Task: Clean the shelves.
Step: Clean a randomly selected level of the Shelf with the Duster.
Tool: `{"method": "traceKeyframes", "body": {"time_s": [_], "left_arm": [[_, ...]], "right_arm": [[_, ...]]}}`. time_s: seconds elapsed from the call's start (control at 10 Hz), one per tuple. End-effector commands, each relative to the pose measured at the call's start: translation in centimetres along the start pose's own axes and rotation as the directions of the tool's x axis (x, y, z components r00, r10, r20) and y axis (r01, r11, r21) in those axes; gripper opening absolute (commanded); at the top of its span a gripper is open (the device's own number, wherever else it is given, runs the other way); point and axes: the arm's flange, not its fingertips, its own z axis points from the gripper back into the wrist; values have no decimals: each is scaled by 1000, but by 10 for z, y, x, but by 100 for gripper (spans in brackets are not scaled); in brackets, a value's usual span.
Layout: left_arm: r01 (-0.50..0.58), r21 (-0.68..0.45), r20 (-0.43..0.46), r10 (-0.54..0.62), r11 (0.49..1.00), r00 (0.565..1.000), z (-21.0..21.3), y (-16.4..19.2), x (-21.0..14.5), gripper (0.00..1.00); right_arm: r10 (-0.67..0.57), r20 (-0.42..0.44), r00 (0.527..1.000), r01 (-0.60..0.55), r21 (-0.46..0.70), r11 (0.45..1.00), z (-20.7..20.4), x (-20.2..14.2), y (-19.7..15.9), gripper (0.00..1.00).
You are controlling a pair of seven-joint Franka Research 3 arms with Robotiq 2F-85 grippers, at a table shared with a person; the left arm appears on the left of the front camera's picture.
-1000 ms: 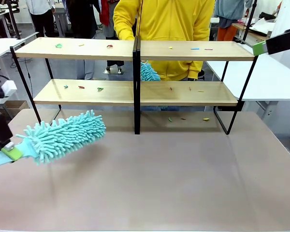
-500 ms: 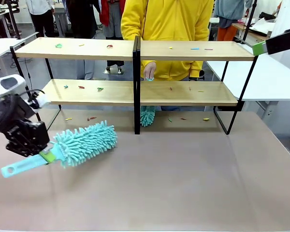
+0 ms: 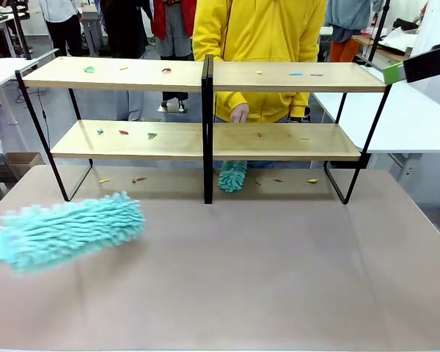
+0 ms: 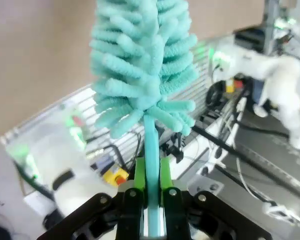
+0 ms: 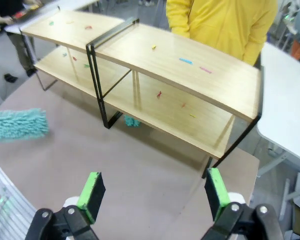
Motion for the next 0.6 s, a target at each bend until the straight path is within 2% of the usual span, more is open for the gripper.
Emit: {"method": "traceKeyframes", "body": {"time_s": [0.0,0.2,0.3,0.5], "left_arm": [[113,-30,101,-109,993,989,10,14,-81,12],[171,-58,196,-157,984,968,23,25,-109,12],[145,-52,233,-129,988,964,24,26,-109,12],[123,-52,212,-110,991,971,22,24,-100,12]], "right_arm": [[0,-1,1000,0,6,1000,0,0,-1,100],[0,-1,1000,0,6,1000,0,0,-1,100],[0,-1,1000,0,6,1000,0,0,-1,100],[0,-1,1000,0,6,1000,0,0,-1,100]]}}
